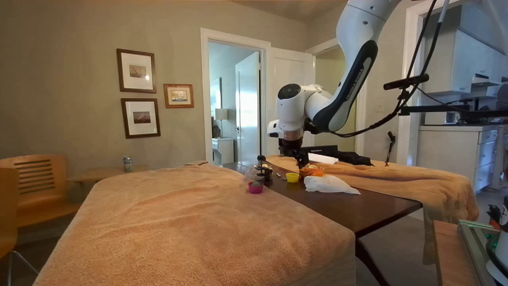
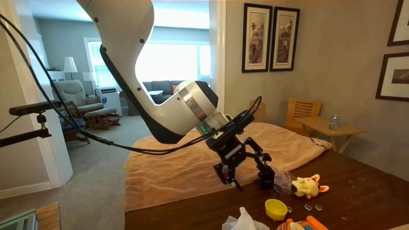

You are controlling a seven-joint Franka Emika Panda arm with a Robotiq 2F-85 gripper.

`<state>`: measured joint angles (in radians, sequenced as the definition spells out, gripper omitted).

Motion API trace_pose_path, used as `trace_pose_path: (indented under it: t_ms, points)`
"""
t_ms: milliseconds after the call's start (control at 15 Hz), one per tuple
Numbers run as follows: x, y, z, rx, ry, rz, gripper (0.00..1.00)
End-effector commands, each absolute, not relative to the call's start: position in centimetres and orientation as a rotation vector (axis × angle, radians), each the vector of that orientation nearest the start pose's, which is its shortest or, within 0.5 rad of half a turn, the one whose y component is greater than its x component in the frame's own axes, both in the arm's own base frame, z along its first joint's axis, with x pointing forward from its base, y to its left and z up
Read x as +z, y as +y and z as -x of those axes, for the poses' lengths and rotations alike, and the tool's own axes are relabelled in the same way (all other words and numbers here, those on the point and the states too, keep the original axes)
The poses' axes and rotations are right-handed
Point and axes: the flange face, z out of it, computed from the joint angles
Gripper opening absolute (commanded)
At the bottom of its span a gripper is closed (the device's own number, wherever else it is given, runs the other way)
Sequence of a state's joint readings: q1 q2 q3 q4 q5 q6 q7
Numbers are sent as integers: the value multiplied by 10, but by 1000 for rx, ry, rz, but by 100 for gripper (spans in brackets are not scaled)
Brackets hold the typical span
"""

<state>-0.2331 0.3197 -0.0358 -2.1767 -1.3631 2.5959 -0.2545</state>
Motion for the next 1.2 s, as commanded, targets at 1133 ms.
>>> trace_pose_path:
  t_ms: [1133]
  points:
    - [229, -218, -509, 134, 1104, -2658, 100]
